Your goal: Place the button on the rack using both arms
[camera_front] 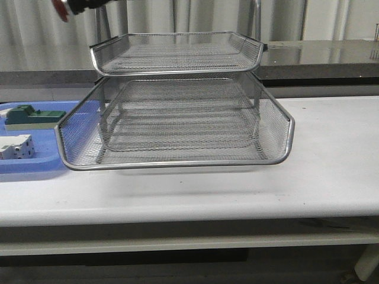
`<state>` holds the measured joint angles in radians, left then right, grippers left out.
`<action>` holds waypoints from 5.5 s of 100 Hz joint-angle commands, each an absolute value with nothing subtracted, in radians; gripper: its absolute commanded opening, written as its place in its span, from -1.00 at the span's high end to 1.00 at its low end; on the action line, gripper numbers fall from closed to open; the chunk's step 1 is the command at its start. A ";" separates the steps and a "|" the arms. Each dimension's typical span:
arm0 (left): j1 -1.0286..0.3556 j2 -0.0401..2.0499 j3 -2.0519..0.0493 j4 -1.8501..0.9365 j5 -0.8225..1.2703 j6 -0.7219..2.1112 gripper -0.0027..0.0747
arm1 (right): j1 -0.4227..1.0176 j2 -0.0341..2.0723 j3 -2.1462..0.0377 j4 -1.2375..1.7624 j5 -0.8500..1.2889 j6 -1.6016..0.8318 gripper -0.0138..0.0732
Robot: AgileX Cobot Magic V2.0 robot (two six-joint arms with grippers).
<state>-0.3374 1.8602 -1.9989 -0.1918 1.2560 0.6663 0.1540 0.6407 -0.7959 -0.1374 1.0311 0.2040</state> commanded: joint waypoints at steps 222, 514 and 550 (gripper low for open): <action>-0.587 1.982 -1.974 -0.235 1.275 0.636 -0.33 | 0.156 0.641 -0.829 -0.158 0.982 0.204 0.84; -0.027 0.371 -0.263 -0.454 -0.070 0.448 -0.32 | 0.156 0.641 -0.829 -0.158 0.982 0.204 0.84; -0.027 0.371 -0.263 -0.454 -0.070 0.448 0.64 | 0.156 0.641 -0.829 -0.158 0.982 0.204 0.84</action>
<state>-0.0286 0.3651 -0.2348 -0.4445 0.0000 0.4576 0.1540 0.6407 -0.7959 -0.1374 1.0311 0.2040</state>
